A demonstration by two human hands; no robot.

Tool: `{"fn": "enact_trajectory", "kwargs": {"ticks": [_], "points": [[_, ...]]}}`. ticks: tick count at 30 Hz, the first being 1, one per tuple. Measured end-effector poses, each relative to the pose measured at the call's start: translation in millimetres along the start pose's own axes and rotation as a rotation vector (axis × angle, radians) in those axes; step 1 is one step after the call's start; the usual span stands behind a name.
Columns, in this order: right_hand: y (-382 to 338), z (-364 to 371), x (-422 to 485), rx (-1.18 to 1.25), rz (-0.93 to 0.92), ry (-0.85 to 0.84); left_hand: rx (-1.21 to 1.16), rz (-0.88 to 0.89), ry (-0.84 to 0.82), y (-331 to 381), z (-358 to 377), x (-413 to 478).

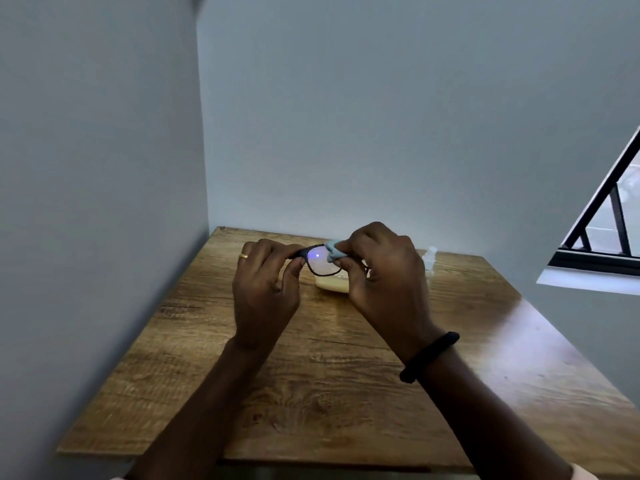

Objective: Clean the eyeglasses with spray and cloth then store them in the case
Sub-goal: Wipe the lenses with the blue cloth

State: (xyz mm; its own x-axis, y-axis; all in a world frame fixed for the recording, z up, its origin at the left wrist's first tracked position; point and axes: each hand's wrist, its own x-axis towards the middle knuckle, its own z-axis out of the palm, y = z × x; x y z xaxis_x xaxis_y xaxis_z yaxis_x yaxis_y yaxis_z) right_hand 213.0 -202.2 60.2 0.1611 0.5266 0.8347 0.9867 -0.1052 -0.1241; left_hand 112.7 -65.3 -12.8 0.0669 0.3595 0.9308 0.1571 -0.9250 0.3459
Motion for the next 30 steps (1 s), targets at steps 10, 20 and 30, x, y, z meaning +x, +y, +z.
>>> {"fn": "enact_trajectory", "kwargs": {"ticks": [10,20,30], "points": [[-14,18,-4,-0.072,-0.070,-0.044,-0.015,0.005,-0.032,0,-2,-2],[-17,6,-18,-0.085,-0.100,-0.130,-0.034,-0.037,-0.020,0,-3,0],[-2,-1,-12,-0.149,0.042,-0.083,-0.030,-0.025,-0.019,2,-4,0]]}}
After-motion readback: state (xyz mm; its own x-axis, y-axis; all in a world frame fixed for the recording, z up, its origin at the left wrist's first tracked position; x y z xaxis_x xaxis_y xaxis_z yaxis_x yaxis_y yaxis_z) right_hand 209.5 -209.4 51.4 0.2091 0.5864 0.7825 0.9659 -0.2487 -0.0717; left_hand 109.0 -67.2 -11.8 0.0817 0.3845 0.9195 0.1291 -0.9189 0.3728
